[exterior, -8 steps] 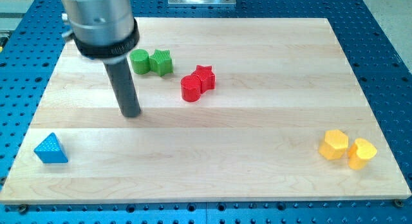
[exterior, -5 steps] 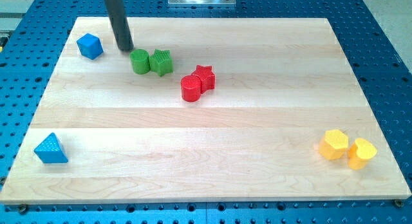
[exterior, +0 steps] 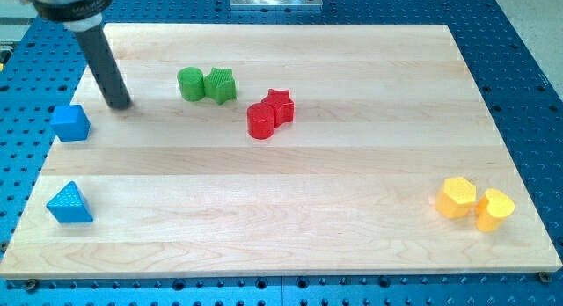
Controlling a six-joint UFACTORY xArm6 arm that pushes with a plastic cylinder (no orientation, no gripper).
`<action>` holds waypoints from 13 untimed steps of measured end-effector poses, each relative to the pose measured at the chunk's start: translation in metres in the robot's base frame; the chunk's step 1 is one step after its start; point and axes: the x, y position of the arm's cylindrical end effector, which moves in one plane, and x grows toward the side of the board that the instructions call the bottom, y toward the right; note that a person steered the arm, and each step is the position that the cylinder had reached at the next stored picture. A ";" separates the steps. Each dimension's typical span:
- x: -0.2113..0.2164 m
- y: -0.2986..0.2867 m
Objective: Move the blue cube into the triangle
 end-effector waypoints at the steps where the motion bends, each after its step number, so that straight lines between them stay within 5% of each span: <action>1: 0.030 -0.067; 2: 0.066 -0.058; 4: 0.058 -0.017; 7: 0.145 -0.019; 8: 0.147 -0.012; 10: 0.146 0.094; 11: 0.185 0.110; 13: 0.187 0.110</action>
